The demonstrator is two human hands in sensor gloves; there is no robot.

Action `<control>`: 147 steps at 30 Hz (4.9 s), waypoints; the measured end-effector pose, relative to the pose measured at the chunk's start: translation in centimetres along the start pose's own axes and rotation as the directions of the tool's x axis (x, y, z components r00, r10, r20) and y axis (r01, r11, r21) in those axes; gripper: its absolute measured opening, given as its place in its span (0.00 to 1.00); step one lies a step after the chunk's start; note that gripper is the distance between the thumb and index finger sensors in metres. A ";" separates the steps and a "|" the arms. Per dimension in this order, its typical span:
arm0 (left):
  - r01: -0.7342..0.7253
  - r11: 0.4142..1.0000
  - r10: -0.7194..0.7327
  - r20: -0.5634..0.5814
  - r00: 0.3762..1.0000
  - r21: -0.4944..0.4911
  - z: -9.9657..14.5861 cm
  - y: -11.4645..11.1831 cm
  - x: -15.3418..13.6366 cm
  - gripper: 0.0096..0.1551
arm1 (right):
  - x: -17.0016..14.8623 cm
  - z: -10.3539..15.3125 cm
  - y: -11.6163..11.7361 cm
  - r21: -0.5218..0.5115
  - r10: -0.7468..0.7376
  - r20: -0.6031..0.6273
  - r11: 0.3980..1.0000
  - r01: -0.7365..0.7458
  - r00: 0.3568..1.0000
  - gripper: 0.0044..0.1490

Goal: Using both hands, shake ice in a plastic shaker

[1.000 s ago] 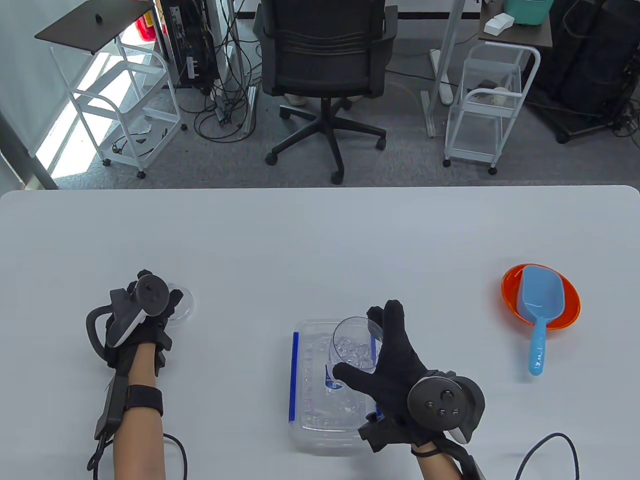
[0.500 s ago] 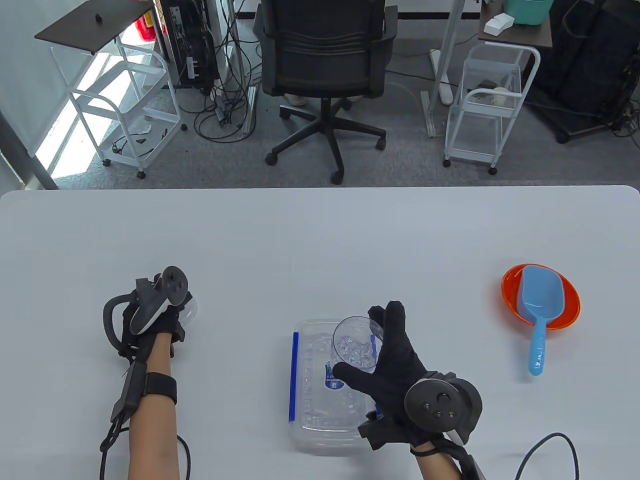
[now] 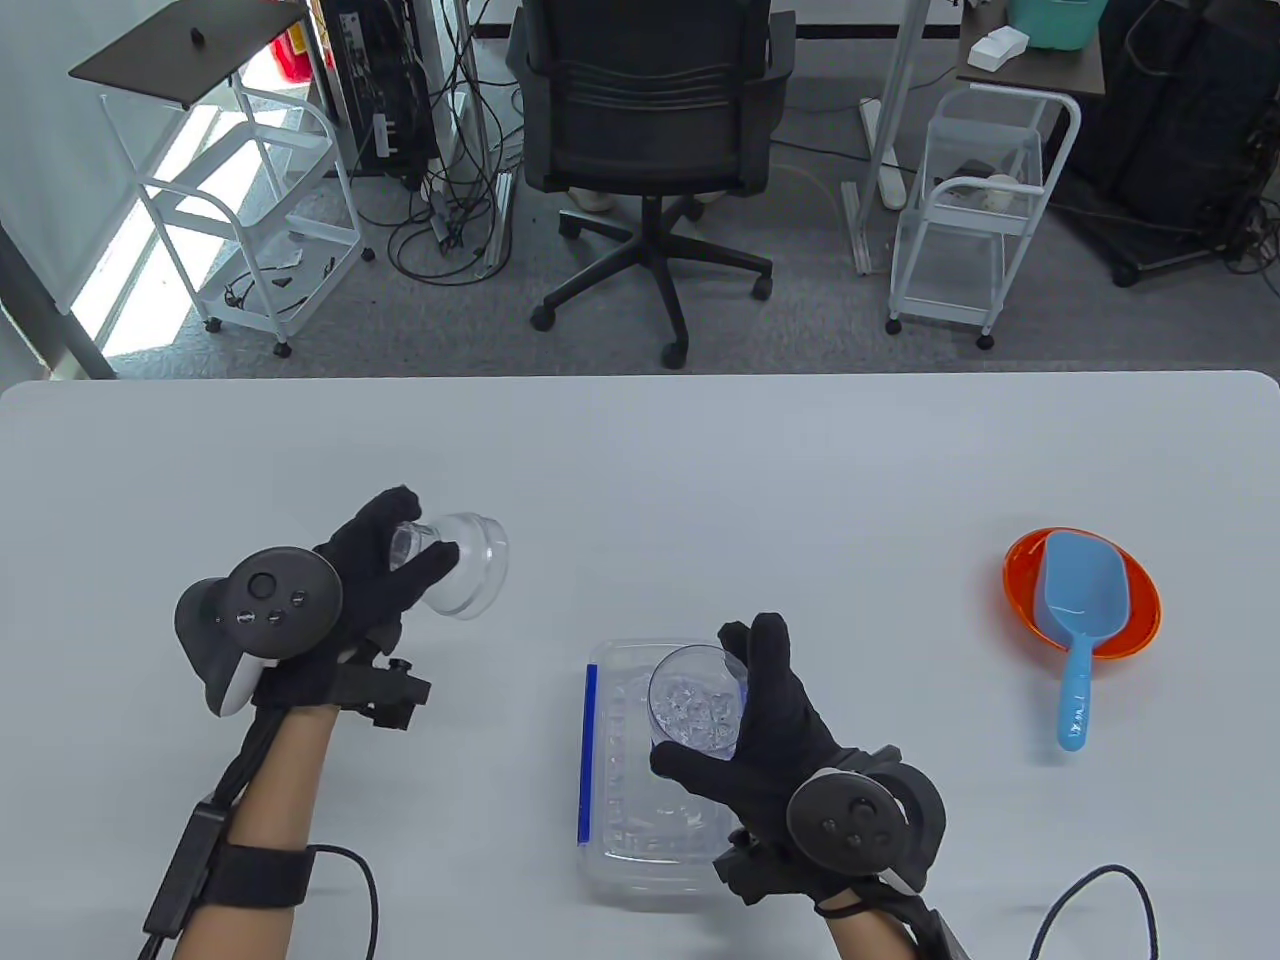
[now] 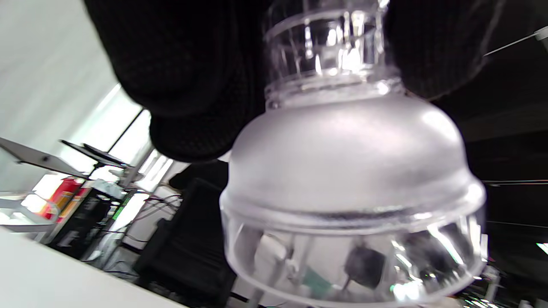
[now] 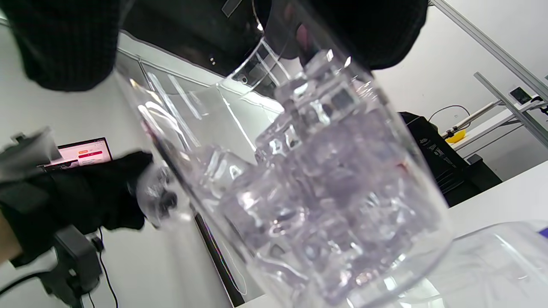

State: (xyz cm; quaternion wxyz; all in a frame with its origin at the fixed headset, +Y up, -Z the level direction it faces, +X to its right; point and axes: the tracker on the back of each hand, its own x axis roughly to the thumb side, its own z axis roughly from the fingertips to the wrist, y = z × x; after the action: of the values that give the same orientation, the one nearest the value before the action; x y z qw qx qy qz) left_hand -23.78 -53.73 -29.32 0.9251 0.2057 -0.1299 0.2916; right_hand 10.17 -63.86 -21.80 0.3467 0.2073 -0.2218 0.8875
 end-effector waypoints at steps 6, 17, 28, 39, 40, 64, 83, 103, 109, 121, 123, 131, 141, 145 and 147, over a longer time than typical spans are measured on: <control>0.039 0.993 -0.017 0.192 0.981 -0.113 1.6 -0.1 9.6 0.43 | 0.7 0.1 0.4 0.018 0.021 0.038 1.000 -0.021 0.999 0.78; 0.346 0.921 -0.291 0.276 0.916 -0.180 3.0 -5.6 15.5 0.44 | 1.1 0.2 0.6 0.076 0.008 0.076 0.997 -0.014 0.997 0.77; -0.273 0.939 0.309 0.161 0.937 -0.210 3.6 -6.8 10.1 0.51 | -0.4 -0.2 0.2 0.068 -0.176 -0.029 0.982 0.178 0.984 0.73; -0.308 0.769 0.462 0.153 0.874 -0.560 5.9 -13.9 6.7 0.62 | -2.7 -0.5 -0.1 0.013 -0.335 -0.158 0.940 0.341 0.929 0.72; -0.262 0.807 0.422 0.208 0.882 -0.529 6.3 -14.7 7.2 0.66 | -2.5 -0.5 -0.1 0.021 -0.314 -0.152 0.947 0.320 0.937 0.72; -0.341 0.927 0.367 0.185 0.912 -0.156 8.5 -15.4 7.3 0.69 | -3.6 -0.4 2.6 0.061 -0.595 -0.253 0.777 0.626 0.763 0.65; -0.177 0.978 0.197 0.214 0.957 -0.110 1.0 -10.3 11.4 0.67 | -0.3 -7.5 -1.8 -0.012 -0.519 -0.220 0.848 0.530 0.826 0.68; -0.106 0.944 -0.055 0.465 0.884 0.312 5.0 -5.4 16.2 0.70 | 6.1 -5.5 -7.2 -0.140 -0.263 0.320 0.937 0.320 0.910 0.68; 0.119 0.845 -0.372 0.412 0.832 0.521 5.8 -5.0 16.1 0.71 | 6.7 -5.0 -5.7 -0.212 -0.260 0.375 0.910 0.355 0.890 0.68; -0.053 0.998 0.059 0.220 0.974 -0.035 1.7 -12.9 9.1 0.71 | -1.4 -7.2 1.1 0.037 -0.541 -0.146 0.833 0.551 0.828 0.68; -0.060 0.998 0.054 0.250 0.967 0.016 2.0 -11.8 10.1 0.71 | -0.1 -7.4 0.1 0.042 -0.529 -0.107 0.843 0.536 0.842 0.68; -0.087 0.970 0.104 0.066 0.992 -0.227 1.4 -15.4 7.4 0.71 | -4.2 -6.8 3.6 0.138 -0.554 -0.373 0.759 0.636 0.744 0.67; -0.011 0.931 -0.143 0.393 0.908 0.366 4.8 -6.4 14.6 0.72 | 5.4 -6.2 -4.2 -0.080 -0.394 0.278 0.900 0.429 0.876 0.67; 0.074 0.878 -0.282 0.387 0.878 0.473 5.2 -5.4 14.8 0.72 | 7.7 -5.2 -5.0 -0.196 -0.200 0.347 0.940 0.279 0.916 0.67; -0.029 0.954 -0.086 0.365 0.927 0.299 3.8 -7.6 12.7 0.73 | 5.4 -6.0 -2.9 -0.186 -0.228 0.212 0.945 0.268 0.950 0.67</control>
State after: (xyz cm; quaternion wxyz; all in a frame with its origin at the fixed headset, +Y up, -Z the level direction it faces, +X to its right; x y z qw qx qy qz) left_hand -9.65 -54.93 -23.70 0.8457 0.3968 -0.2549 0.2498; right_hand 7.34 -55.89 -23.21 0.4538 0.2779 -0.3191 0.7843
